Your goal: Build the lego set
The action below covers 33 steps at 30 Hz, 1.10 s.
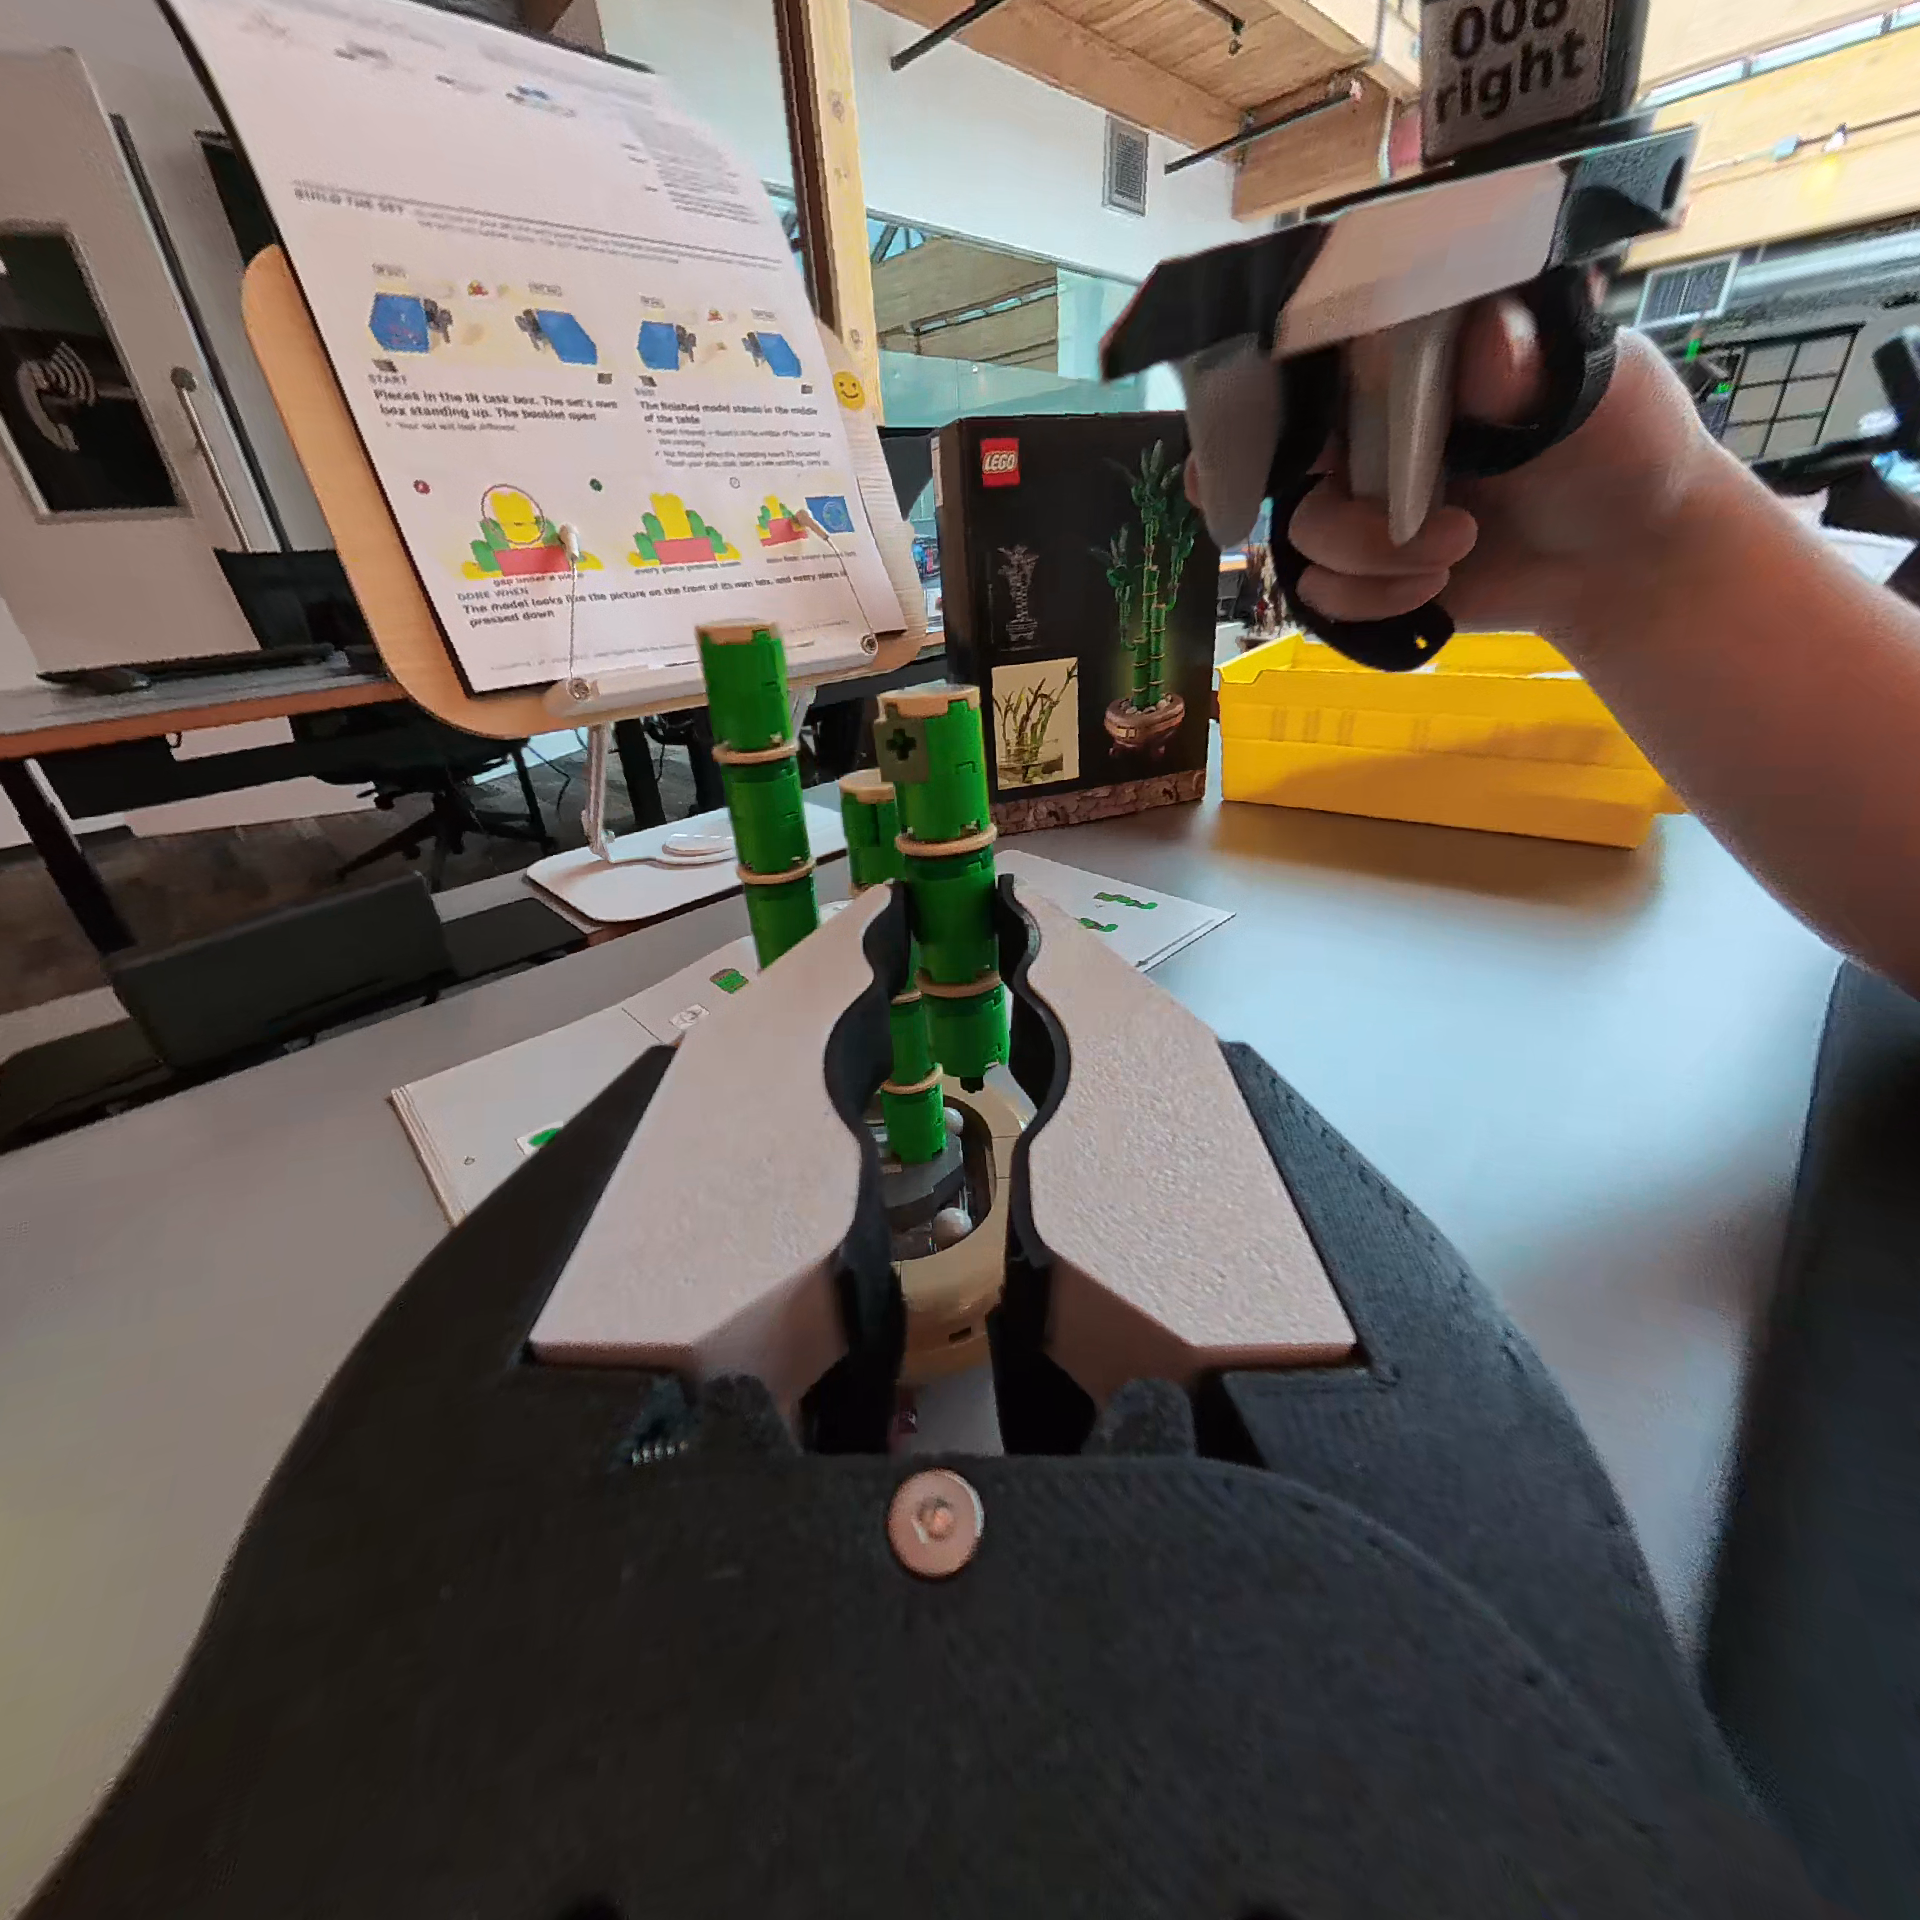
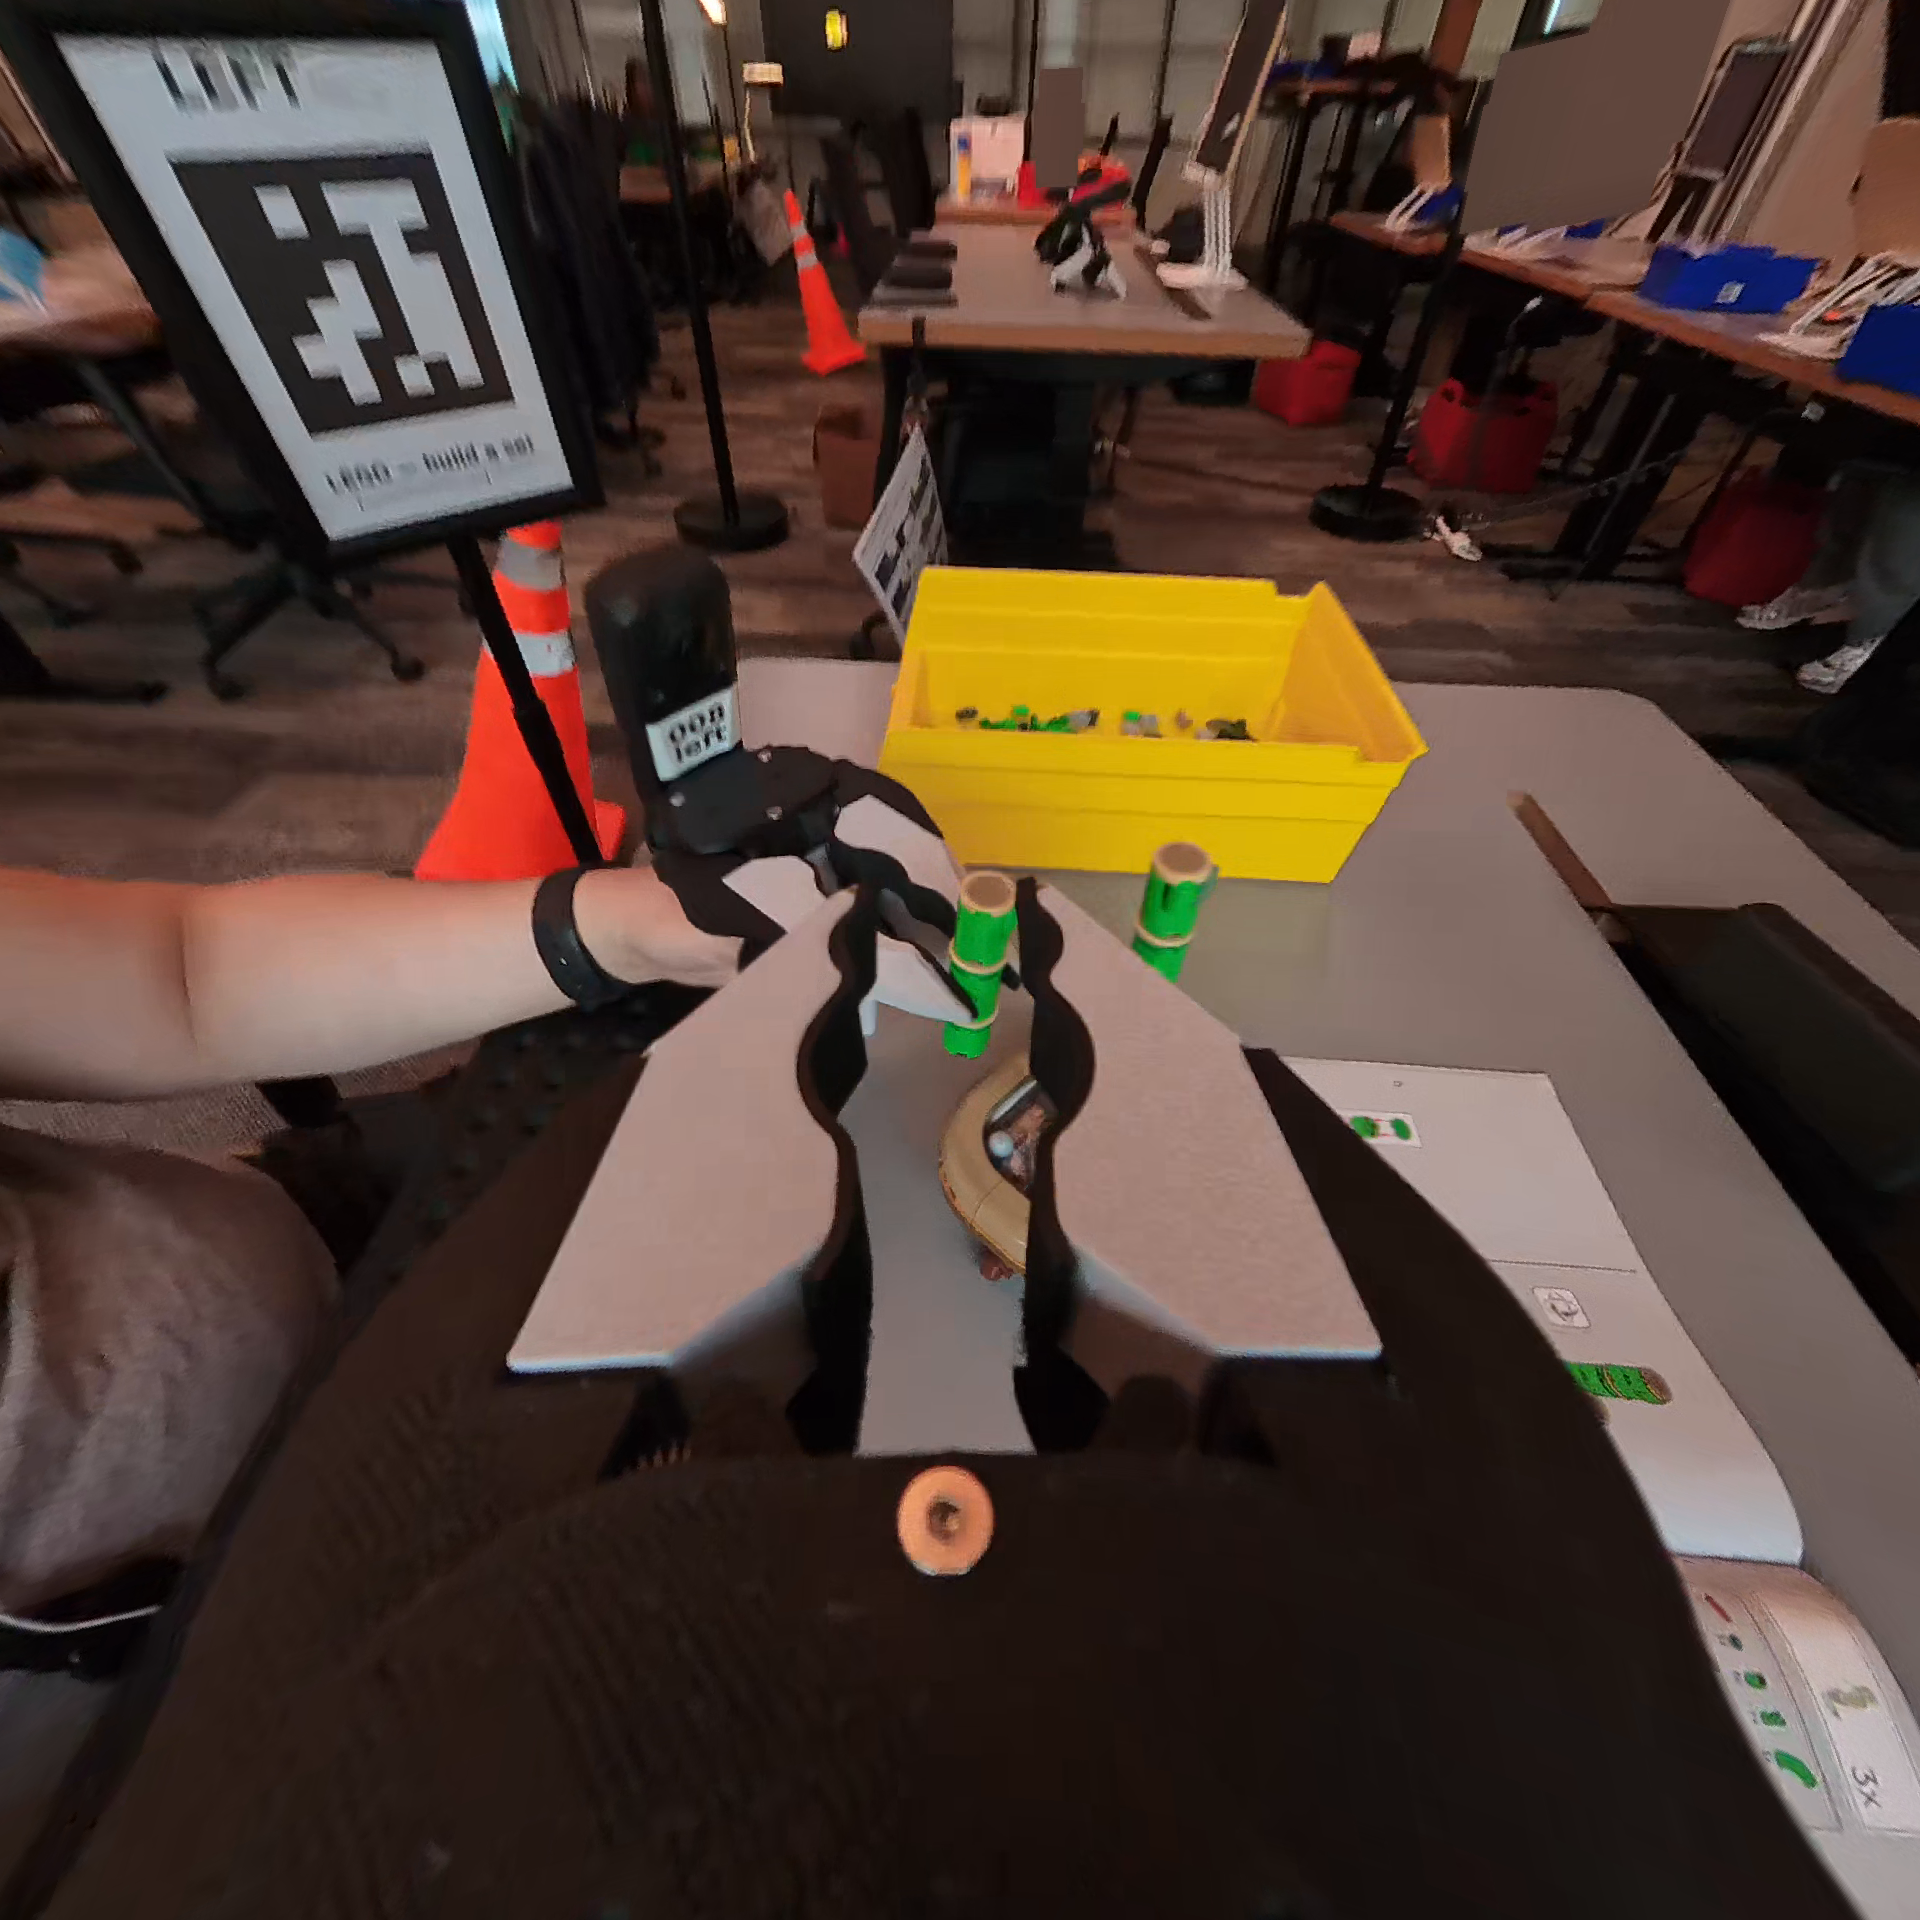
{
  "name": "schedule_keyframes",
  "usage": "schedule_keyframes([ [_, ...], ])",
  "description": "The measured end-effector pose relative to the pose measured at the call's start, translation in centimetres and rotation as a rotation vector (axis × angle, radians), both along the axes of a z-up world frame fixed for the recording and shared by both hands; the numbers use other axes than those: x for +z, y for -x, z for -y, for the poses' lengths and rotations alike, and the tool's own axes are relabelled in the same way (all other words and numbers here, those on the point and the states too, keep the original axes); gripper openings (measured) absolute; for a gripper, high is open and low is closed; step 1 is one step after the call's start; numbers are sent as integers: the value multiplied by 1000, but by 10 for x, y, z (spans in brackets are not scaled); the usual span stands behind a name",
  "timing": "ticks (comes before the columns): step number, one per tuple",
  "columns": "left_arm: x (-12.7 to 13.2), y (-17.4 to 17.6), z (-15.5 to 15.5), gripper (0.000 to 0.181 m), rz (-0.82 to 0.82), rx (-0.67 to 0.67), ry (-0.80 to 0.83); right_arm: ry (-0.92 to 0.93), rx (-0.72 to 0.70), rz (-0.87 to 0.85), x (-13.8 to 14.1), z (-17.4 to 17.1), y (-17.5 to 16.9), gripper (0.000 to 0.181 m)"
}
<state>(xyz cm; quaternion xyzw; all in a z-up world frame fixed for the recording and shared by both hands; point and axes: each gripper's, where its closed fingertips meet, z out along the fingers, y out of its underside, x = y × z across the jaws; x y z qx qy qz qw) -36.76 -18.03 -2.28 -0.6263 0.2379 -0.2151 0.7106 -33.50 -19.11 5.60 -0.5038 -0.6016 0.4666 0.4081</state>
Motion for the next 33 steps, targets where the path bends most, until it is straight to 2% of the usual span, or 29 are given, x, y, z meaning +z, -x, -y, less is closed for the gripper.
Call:
schedule_keyframes([
  [3,-1,-4,3,14,-49,2,-25,-31,7,55,-19,7,15,27],
  [7,-4,-8,5,14,-101,7,-38,86,37,41,-24,12,24,27],
  [14,-4,-13,8,15,-111,-7,-41,46,22,137,-49,10,31,27],
  [19,-4,-14,9,14,-117,-11,-45,57,22,167,-59,10,34,24],
  [21,-4,-15,9,14,-120,-16,-42,49,19,171,-60,10,34,16],
  [26,-8,-15,8,15,-143,5,-34,56,11,190,-65,8,35,16],
  [29,-8,-13,7,27,-134,29,-21,56,2,193,-67,7,36,16],
  [33,-8,-12,7,25,-98,16,26,37,6,207,-70,8,37,16],
])
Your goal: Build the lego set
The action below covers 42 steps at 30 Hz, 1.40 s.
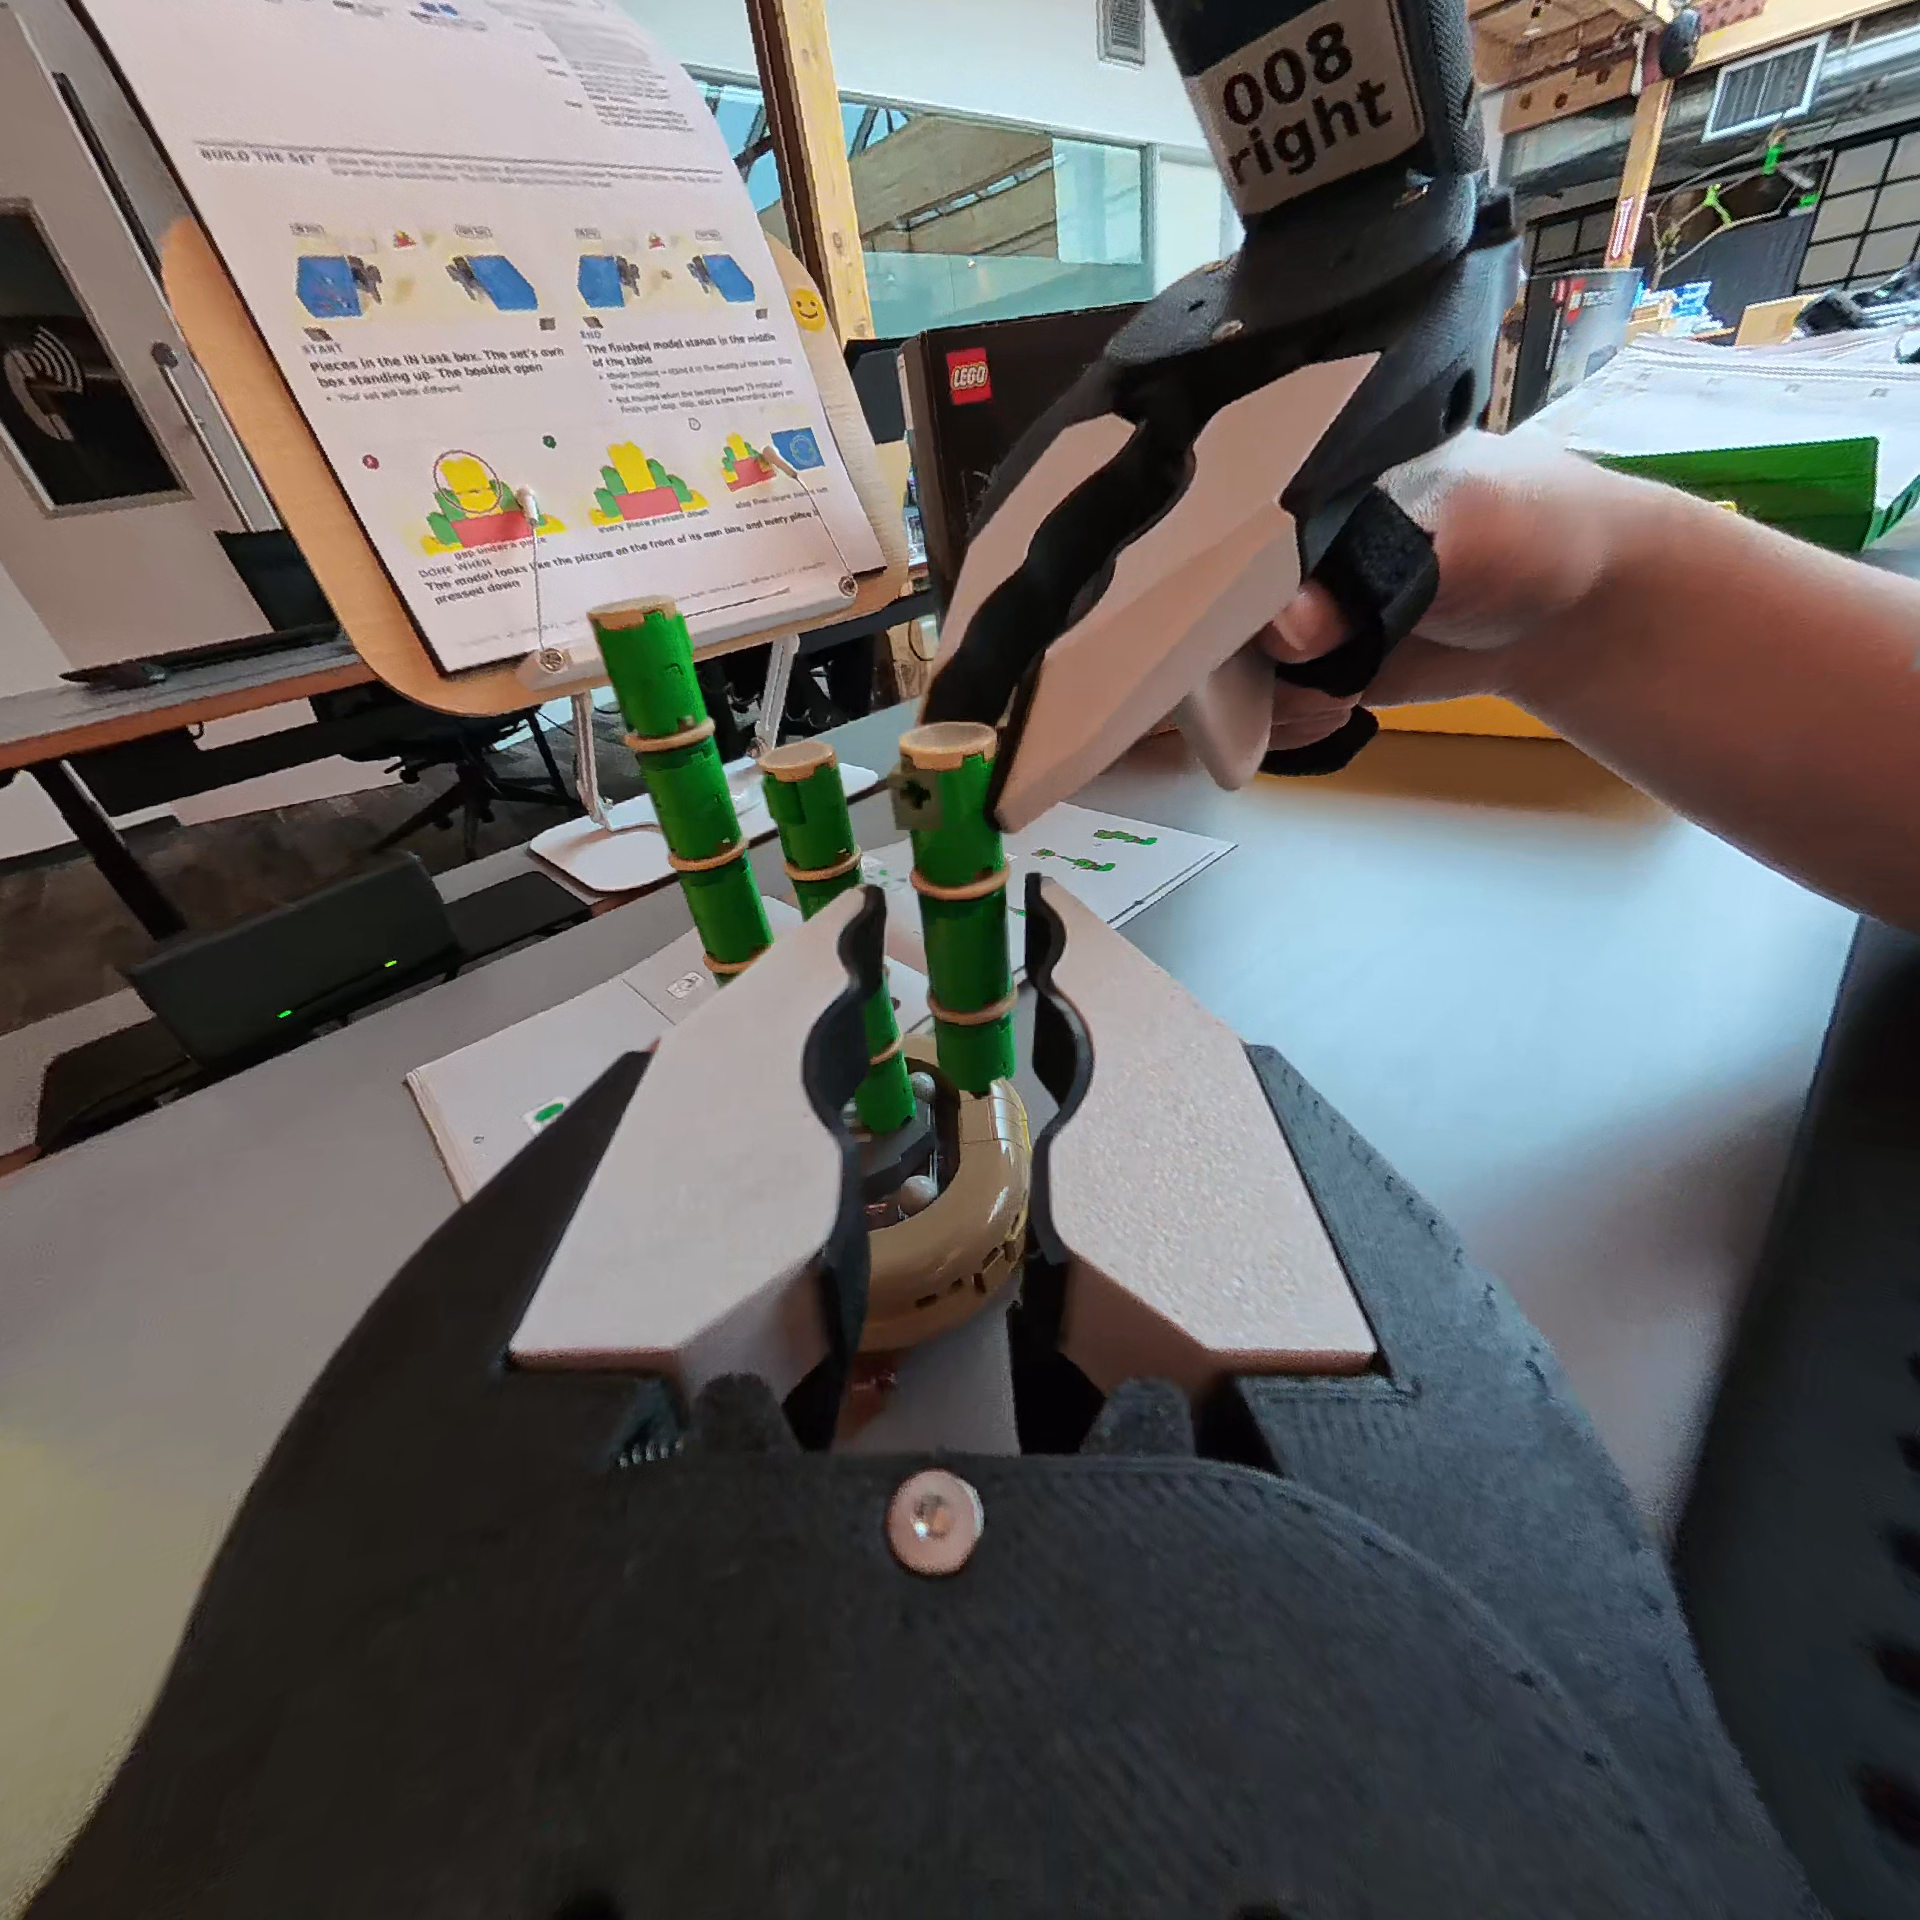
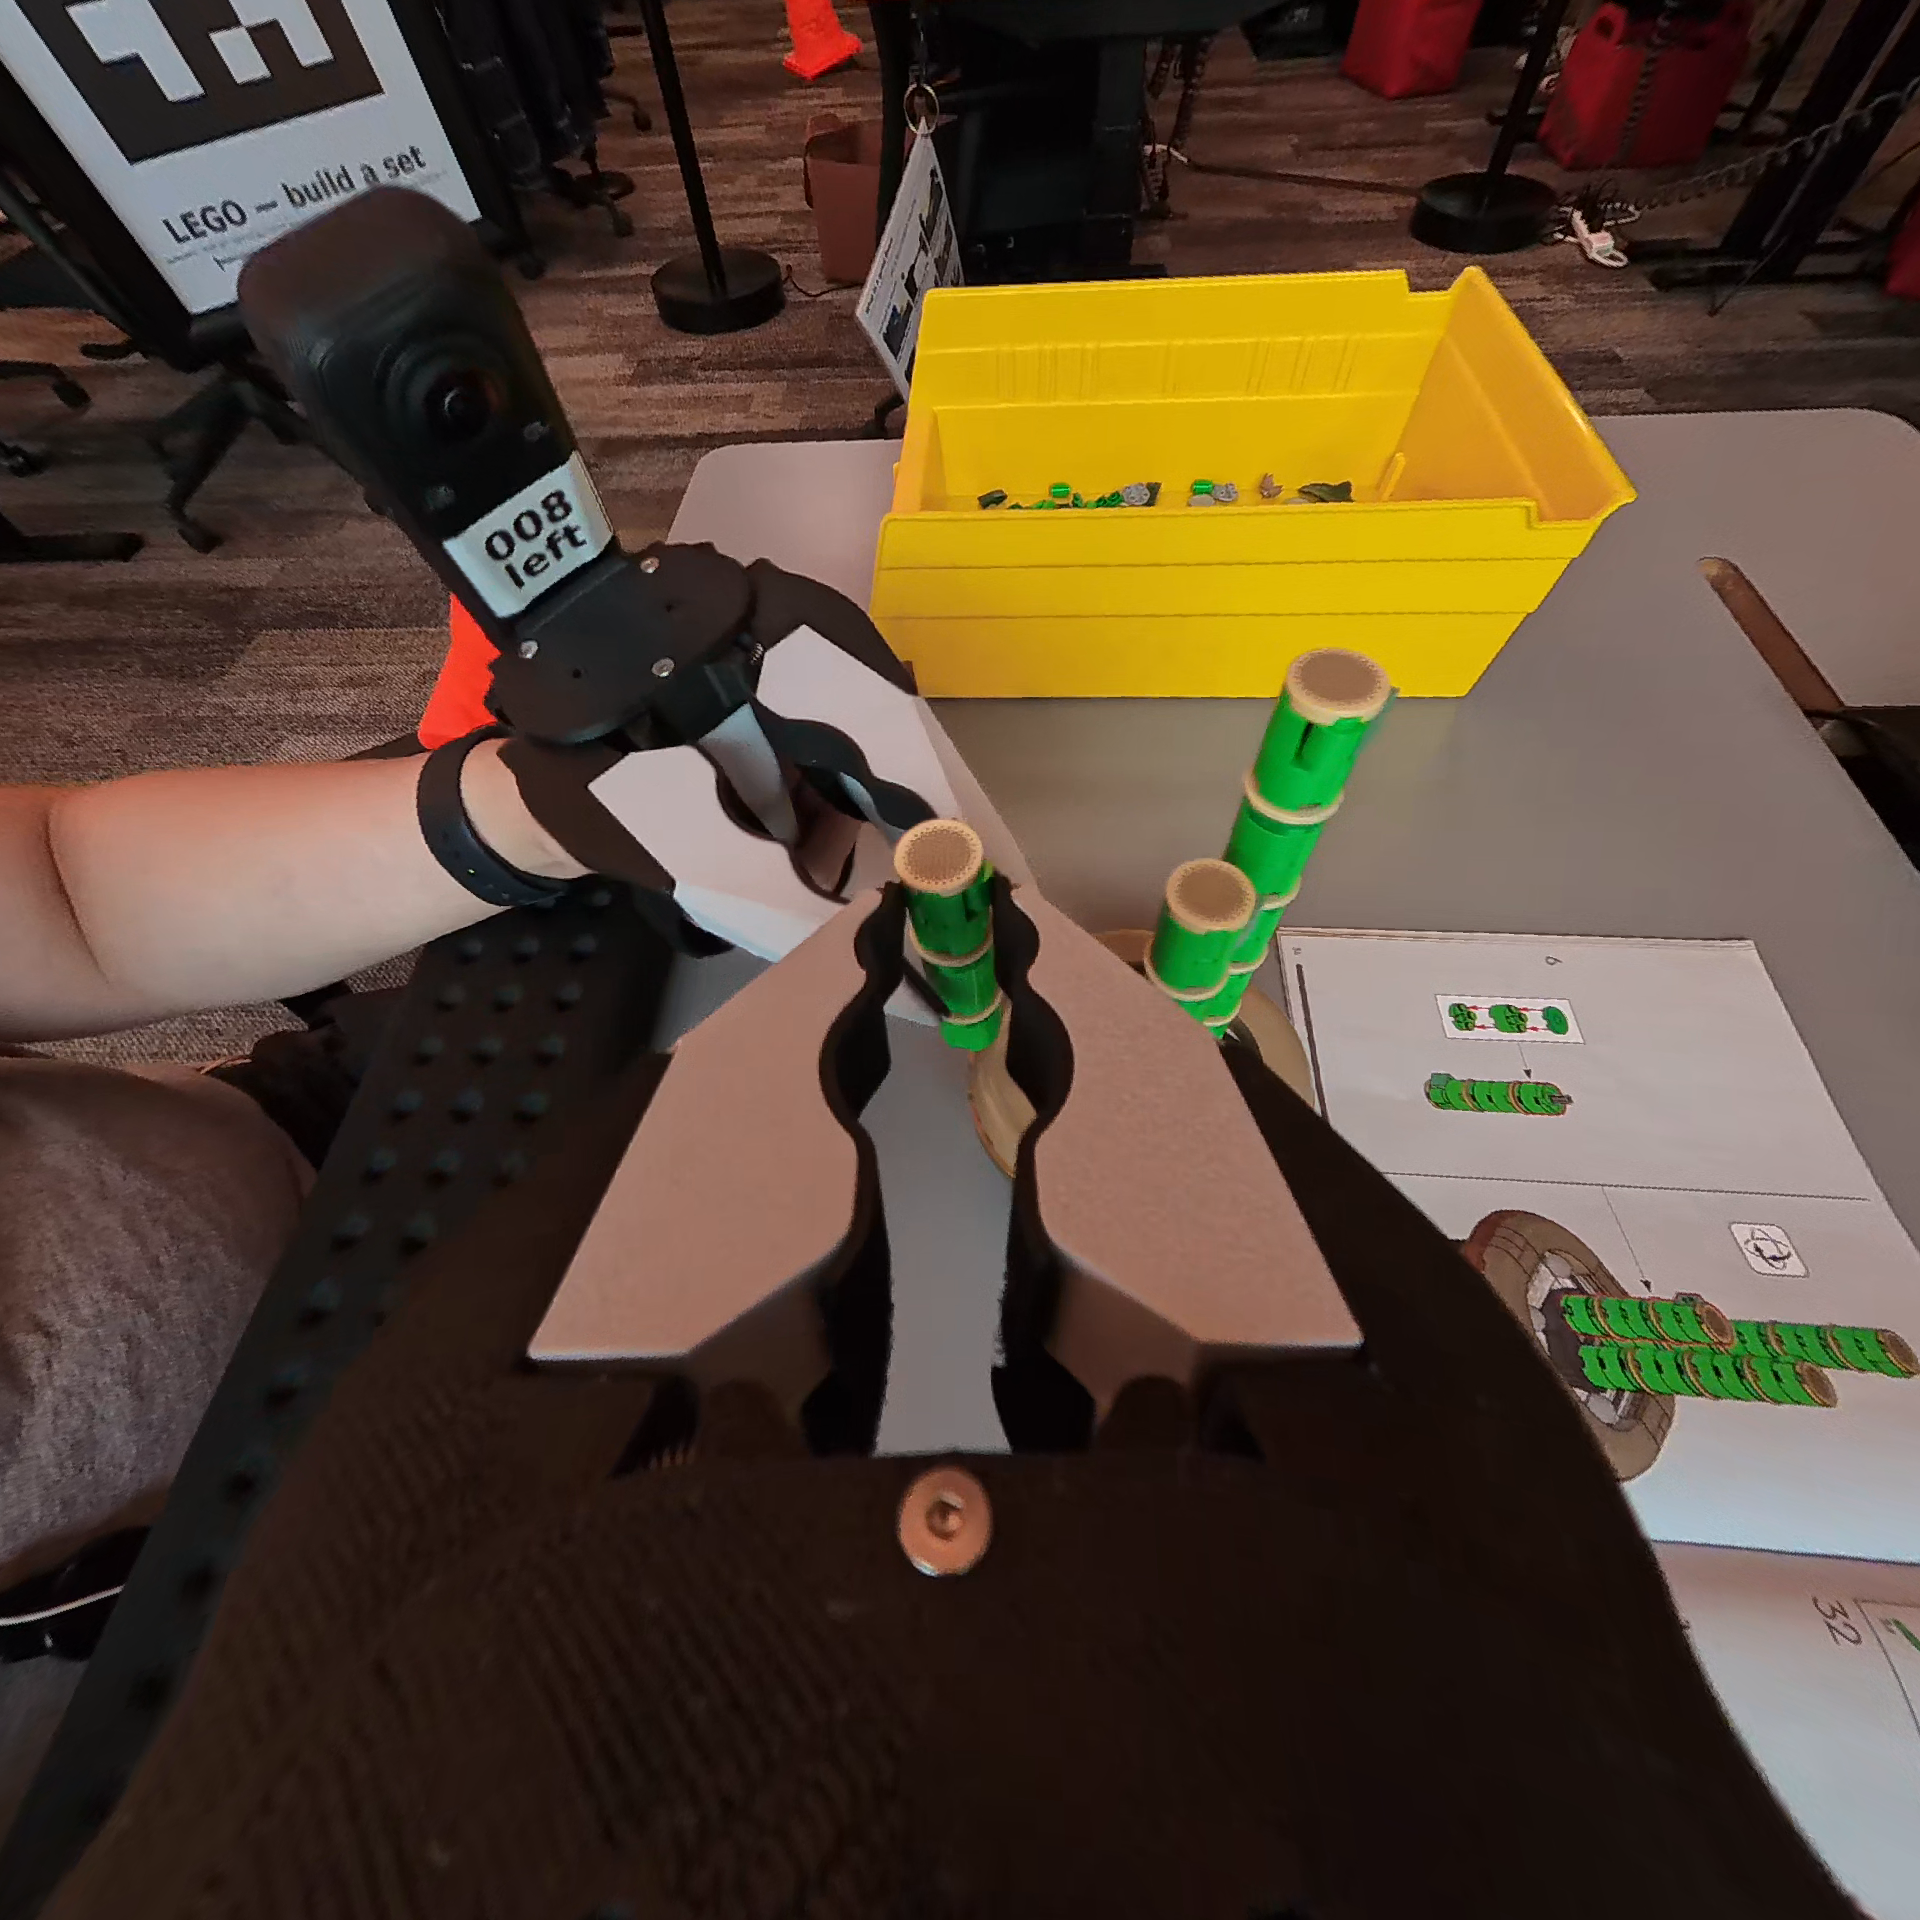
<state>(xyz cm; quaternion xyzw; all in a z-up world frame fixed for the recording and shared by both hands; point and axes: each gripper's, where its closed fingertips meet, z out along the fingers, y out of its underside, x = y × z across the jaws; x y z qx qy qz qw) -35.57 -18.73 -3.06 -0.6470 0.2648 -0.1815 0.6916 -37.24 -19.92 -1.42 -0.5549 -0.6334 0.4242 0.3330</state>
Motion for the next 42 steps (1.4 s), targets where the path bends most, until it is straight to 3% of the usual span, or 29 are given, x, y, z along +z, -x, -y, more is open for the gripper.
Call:
schedule_keyframes([
  [13,-6,1,-1,14,-24,-7,42,-38,-5,-4,0,-2,1,17],
  [16,-5,9,-4,14,-12,26,43,-54,8,-43,13,-5,-7,31],
  [20,-2,22,-7,14,20,76,49,-101,-62,-118,45,-37,-44,32],
  [25,3,27,-11,13,55,96,67,-77,-264,-198,68,-99,-109,33],
  [32,15,4,-6,13,47,63,86,4,-465,-148,48,-153,-171,33],
  [42,37,-34,10,14,63,7,165,7,-510,-71,28,-165,-179,33],
])
